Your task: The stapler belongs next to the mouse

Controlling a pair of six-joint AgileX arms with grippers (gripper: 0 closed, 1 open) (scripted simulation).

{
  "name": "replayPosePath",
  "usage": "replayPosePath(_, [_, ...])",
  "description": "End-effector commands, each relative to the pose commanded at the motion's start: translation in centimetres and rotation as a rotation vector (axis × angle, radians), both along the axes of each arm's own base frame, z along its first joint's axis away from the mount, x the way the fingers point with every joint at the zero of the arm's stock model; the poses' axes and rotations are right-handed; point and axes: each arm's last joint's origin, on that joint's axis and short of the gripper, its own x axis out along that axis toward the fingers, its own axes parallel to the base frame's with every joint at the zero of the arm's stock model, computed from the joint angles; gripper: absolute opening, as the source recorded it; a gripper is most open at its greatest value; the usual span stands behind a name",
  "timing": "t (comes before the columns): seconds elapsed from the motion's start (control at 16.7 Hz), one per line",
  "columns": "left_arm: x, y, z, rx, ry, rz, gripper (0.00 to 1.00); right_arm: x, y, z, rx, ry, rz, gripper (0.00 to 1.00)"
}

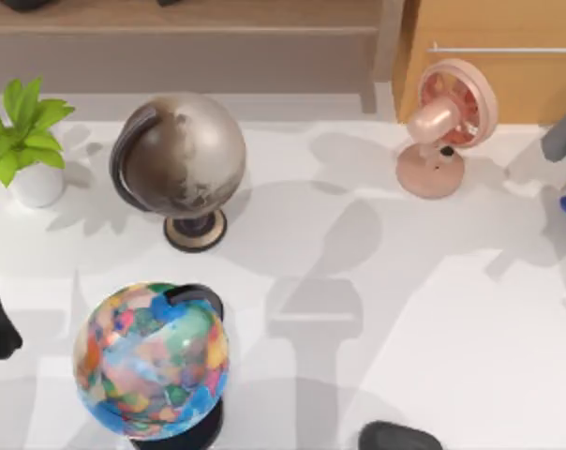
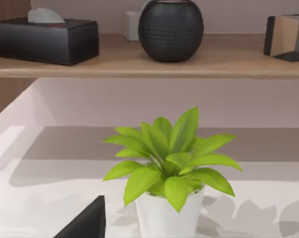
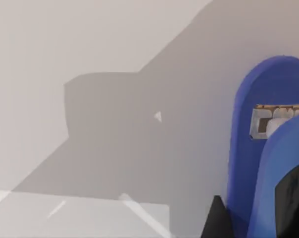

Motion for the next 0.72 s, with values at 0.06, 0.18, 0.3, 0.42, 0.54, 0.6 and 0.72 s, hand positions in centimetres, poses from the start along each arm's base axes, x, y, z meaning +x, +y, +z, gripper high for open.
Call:
replayPosePath(0.06, [0.0, 0.0, 0.0, 0.000, 0.000, 0.000, 1.00, 0.0, 0.0, 0.4, 0.000, 0.002, 0.000, 0.00])
replayPosePath(0.18, [0.0, 0.0, 0.0, 0.000, 0.000, 0.000, 1.00, -0.1, 0.0, 1.3, 0.000, 0.015, 0.000, 0.00])
replayPosePath(0.3, [0.0, 0.0, 0.0, 0.000, 0.000, 0.000, 1.00, -0.1, 0.0, 2.3, 0.000, 0.006, -0.001, 0.00])
replayPosePath(0.42, [0.0, 0.0, 0.0, 0.000, 0.000, 0.000, 1.00, -0.1, 0.0, 2.4, 0.000, 0.005, -0.001, 0.00])
replayPosePath(0.54, [0.0, 0.0, 0.0, 0.000, 0.000, 0.000, 1.00, -0.1, 0.0, 2.2, 0.000, 0.009, -0.002, 0.00])
replayPosePath(0.6, [0.0, 0.0, 0.0, 0.000, 0.000, 0.000, 1.00, -0.1, 0.2, 2.5, 0.000, 0.002, -0.007, 0.00])
replayPosePath(0.72, [0.0, 0.0, 0.0, 0.000, 0.000, 0.000, 1.00, -0.3, 1.0, 4.0, 0.002, -0.026, -0.033, 0.00])
